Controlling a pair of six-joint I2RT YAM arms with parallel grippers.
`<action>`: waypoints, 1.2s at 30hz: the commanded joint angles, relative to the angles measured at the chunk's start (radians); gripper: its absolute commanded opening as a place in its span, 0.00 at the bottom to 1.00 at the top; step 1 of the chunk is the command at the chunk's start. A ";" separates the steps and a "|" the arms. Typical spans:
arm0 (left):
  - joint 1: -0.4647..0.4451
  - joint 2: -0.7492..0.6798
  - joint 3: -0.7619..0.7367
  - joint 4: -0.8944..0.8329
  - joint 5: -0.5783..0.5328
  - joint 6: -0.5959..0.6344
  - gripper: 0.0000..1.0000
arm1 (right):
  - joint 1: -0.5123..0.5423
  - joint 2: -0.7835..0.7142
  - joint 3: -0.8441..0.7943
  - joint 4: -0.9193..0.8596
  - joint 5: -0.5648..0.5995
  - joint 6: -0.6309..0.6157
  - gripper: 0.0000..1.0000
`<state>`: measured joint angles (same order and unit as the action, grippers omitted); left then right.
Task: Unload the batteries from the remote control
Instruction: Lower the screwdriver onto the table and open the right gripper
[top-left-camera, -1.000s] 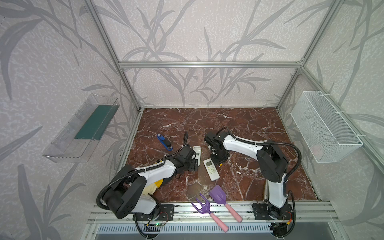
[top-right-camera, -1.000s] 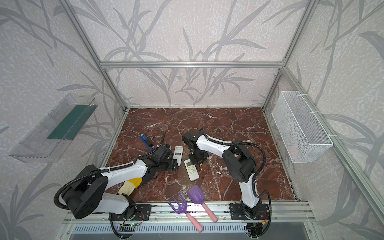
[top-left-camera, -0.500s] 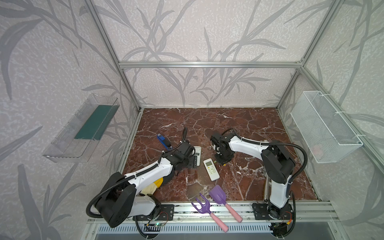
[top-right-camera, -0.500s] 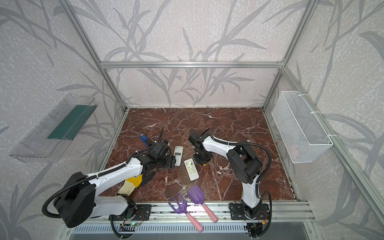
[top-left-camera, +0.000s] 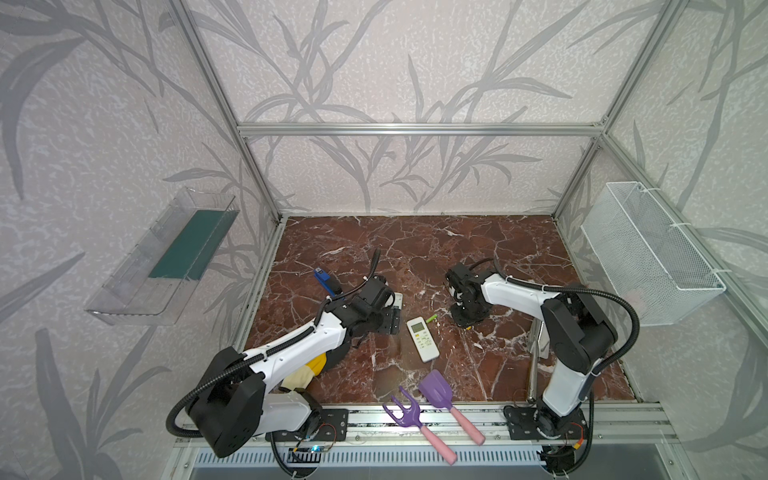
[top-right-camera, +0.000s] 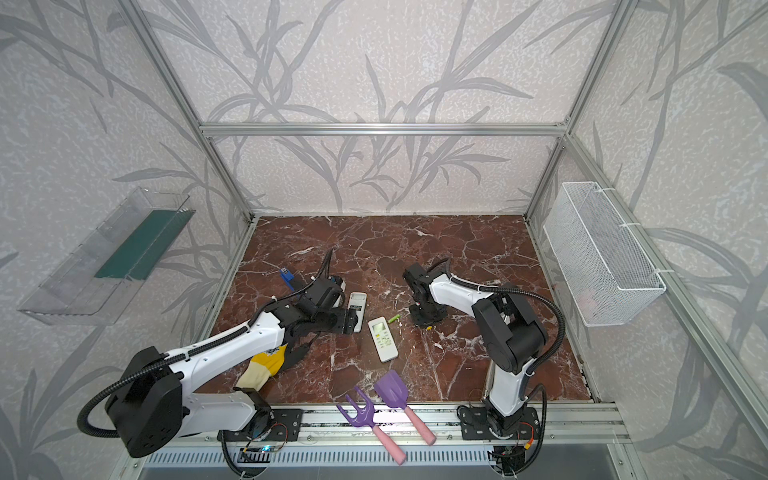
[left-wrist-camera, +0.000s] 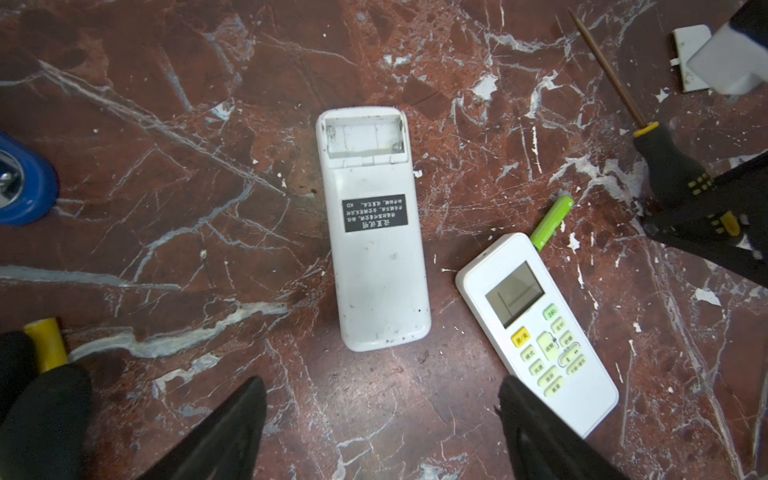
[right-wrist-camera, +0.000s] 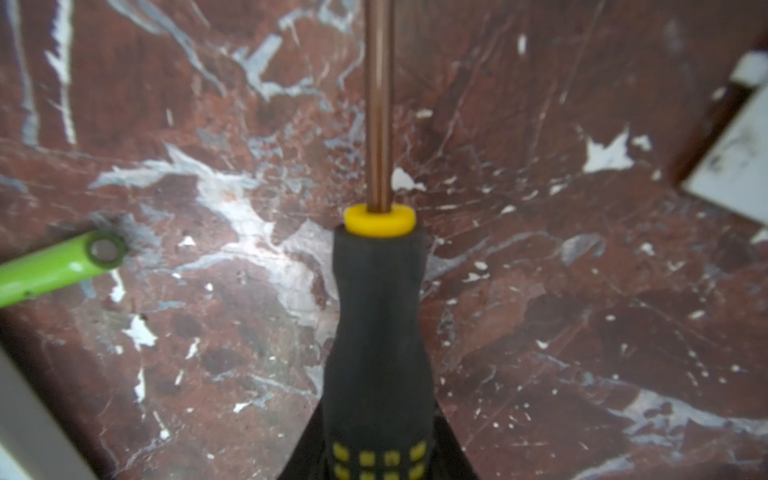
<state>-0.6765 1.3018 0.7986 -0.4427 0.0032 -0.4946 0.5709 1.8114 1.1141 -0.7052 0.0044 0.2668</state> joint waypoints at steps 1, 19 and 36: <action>-0.021 0.023 0.045 -0.044 0.014 -0.032 0.88 | -0.009 -0.006 -0.024 0.025 0.031 -0.003 0.04; -0.142 0.239 0.196 -0.152 0.032 -0.206 0.86 | -0.009 -0.088 -0.053 0.024 0.045 -0.017 0.43; -0.230 0.476 0.387 -0.233 0.032 -0.243 0.88 | -0.013 -0.361 -0.063 -0.005 0.087 -0.012 0.99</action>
<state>-0.8982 1.7557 1.1492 -0.6266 0.0471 -0.7155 0.5652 1.5169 1.0615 -0.6735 0.0551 0.2459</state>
